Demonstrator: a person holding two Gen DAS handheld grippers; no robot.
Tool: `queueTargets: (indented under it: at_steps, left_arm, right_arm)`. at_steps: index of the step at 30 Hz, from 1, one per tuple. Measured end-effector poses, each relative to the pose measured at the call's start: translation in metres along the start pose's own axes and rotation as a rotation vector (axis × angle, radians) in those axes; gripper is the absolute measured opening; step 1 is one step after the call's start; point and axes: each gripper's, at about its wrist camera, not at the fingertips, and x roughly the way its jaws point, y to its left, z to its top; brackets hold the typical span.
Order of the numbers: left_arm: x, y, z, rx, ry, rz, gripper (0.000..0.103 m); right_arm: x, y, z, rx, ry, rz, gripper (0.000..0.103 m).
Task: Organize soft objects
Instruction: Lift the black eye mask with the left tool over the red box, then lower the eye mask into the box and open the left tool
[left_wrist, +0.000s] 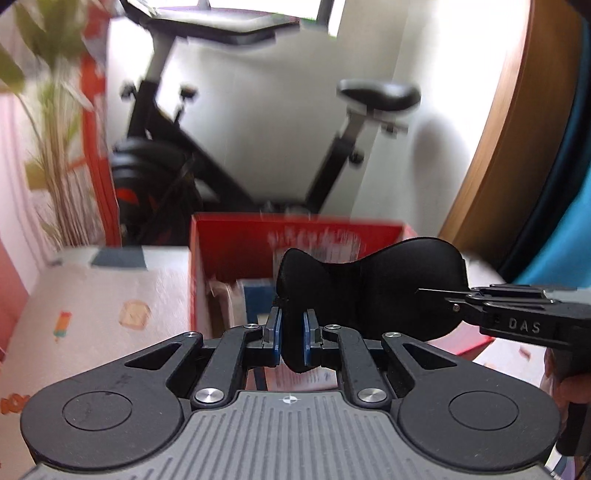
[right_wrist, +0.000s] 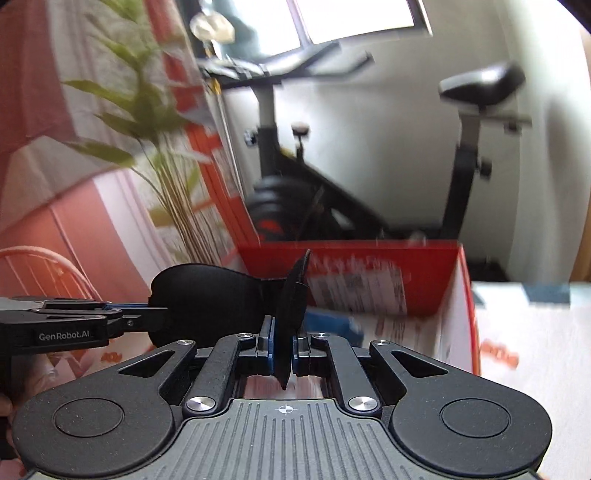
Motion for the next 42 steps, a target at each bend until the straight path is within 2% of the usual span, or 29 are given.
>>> queueTargets:
  at_steps: [7,13,17,21,25,30,34,39,42]
  left_arm:
    - [0.056,0.006,-0.009,-0.003,0.187,0.012,0.012]
    - [0.069,0.021,-0.013,-0.009,0.227,0.059,0.012]
    - [0.072,0.022,-0.011,0.008,0.229,0.065,0.012]
    - [0.076,0.017,-0.009,0.043,0.234,0.086,0.013]
    - [0.073,0.012,-0.004,0.079,0.210,0.094,0.029]
    - [0.059,0.005,0.005,0.114,0.161,0.087,0.033]
    - [0.048,-0.001,0.011,0.127,0.115,0.094,0.044]
    - [0.035,-0.005,0.014,0.124,0.081,0.079,0.045]
    - [0.029,-0.007,0.011,0.133,0.073,0.077,0.053]
  right_arm:
    - [0.060,-0.039,-0.009,0.152,0.225,-0.048,0.008]
    - [0.094,-0.059,-0.016,0.219,0.315,-0.071,0.009]
    - [0.105,-0.056,-0.014,0.196,0.359,-0.104,0.009]
    - [0.109,-0.041,-0.012,0.116,0.396,-0.134,0.009]
    - [0.105,-0.032,-0.011,0.048,0.435,-0.147,0.009]
    - [0.101,-0.033,-0.010,0.013,0.462,-0.176,0.009]
    - [0.096,-0.035,-0.013,0.004,0.469,-0.194,0.009]
    - [0.084,-0.029,-0.012,-0.020,0.442,-0.217,0.018]
    - [0.074,-0.021,-0.010,-0.066,0.416,-0.249,0.026]
